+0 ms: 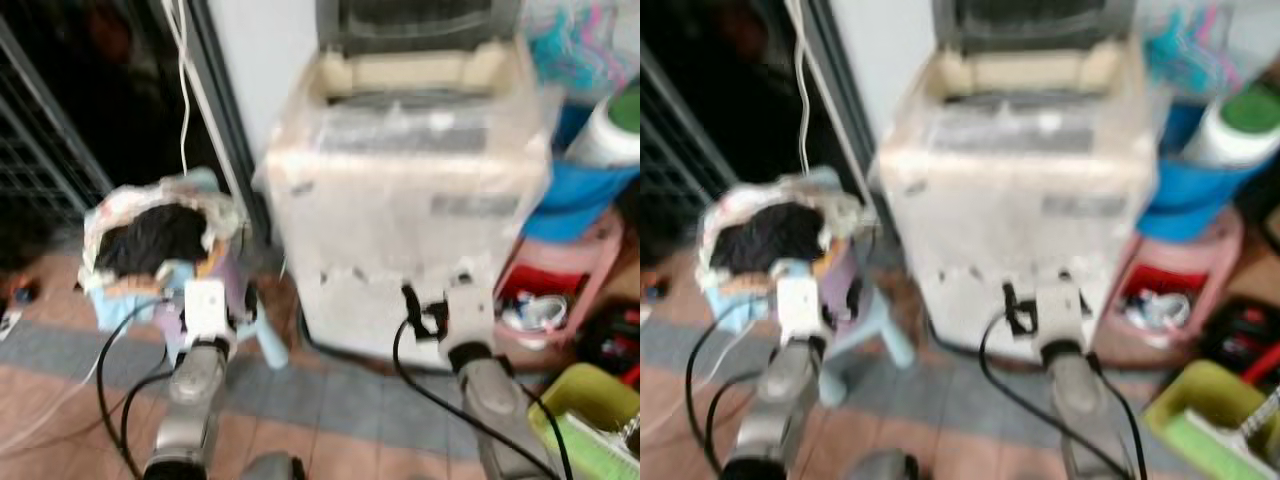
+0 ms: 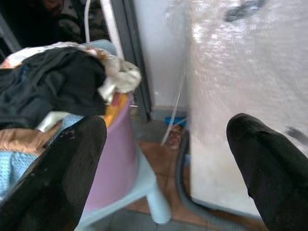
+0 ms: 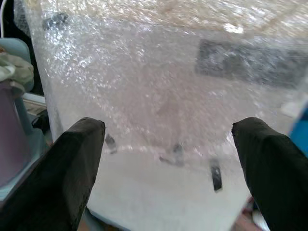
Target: Clothes washing
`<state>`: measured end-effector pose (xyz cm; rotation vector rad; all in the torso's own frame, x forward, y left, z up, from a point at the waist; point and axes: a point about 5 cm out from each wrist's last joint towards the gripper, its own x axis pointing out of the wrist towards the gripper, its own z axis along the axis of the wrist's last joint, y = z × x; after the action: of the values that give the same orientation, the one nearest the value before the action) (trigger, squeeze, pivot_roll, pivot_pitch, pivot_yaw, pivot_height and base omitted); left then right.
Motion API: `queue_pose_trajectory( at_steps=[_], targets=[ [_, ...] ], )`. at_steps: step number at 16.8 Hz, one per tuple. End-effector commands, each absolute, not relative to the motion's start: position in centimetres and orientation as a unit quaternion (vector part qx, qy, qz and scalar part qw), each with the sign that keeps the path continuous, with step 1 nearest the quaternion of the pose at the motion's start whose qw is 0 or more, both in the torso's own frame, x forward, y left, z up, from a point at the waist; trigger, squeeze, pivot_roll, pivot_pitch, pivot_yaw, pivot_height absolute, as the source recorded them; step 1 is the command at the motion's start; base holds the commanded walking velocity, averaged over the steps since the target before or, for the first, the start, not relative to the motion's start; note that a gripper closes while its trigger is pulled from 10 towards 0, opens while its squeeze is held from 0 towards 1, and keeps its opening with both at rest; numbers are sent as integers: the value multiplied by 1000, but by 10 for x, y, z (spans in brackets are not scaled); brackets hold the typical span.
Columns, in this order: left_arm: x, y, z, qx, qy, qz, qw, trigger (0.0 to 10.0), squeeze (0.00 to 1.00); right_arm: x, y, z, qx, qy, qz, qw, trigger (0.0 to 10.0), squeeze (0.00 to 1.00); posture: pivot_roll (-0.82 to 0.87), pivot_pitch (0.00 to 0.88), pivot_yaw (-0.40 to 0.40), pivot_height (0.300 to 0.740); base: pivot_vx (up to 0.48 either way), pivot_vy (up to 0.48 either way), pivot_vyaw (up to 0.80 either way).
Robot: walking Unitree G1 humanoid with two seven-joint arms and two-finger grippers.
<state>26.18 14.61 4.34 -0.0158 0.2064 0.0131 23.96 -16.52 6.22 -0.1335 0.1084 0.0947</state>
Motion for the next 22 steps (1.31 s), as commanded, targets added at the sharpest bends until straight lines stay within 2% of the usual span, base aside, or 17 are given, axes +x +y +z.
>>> queue_pose_trajectory(
  at_steps=[1, 2, 3, 7, 11, 13, 15, 16, 17, 19, 22],
  targets=[
    [268, 149, 51, -3, 91, 6, 996, 10000, 0, 239, -158, 61, -38, 58, 68, 995, 10000, 0, -105, 0, 129, 740, 0, 0, 0],
    [269, 149, 49, -2, 95, 6, 995, 10000, 0, 238, -169, 58, -10, 56, 42, 998, 10000, 0, -100, 0, 118, 740, 0, 364, 0],
    [269, 150, 48, -2, 96, 9, 995, 10000, 0, 240, -172, 56, -28, 61, 35, 997, 10000, 0, -99, 0, 111, 740, 0, 379, 0],
    [267, 154, 45, -2, 98, 29, 995, 10000, 0, 244, -167, 50, -35, 88, 84, 992, 10000, 0, -56, 0, 8, 740, 0, 480, 0],
    [260, 155, 42, -8, 101, 38, 994, 10000, 0, 251, -155, 47, -32, 99, 108, 989, 10000, 0, -55, 0, 16, 740, 0, 462, 0],
    [263, 153, 44, -7, 89, 23, 996, 10000, 0, 252, -155, 43, -81, 108, 80, 988, 10000, 0, -52, 0, 6, 740, 0, 159, 0],
    [268, 149, 46, -5, 76, 2, 997, 10000, 0, 254, -154, 45, -106, 99, 68, 987, 10000, 0, -35, 0, -41, 740, 0, 0, 0],
    [268, 150, 45, -12, 81, 5, 997, 10000, 0, 255, -148, 45, -125, 96, 100, 982, 10000, 0, -40, 0, -28, 740, 0, 0, 0],
    [265, 152, 43, -20, 90, 11, 996, 10000, 0, 254, -142, 46, -61, 91, 142, 984, 10000, 0, -37, 0, -15, 740, 0, 0, 0],
    [260, 156, 38, -33, 100, 14, 994, 10000, 0, 259, -145, 48, -61, 77, 115, 989, 10000, 0, -49, 0, 42, 740, 0, 0, 0],
    [263, 160, 41, -28, 94, 1, 995, 10000, 0, 261, -144, 47, -34, 76, 99, 992, 10000, 0, -56, 0, 68, 740, 107, 0, 0]
  ],
)
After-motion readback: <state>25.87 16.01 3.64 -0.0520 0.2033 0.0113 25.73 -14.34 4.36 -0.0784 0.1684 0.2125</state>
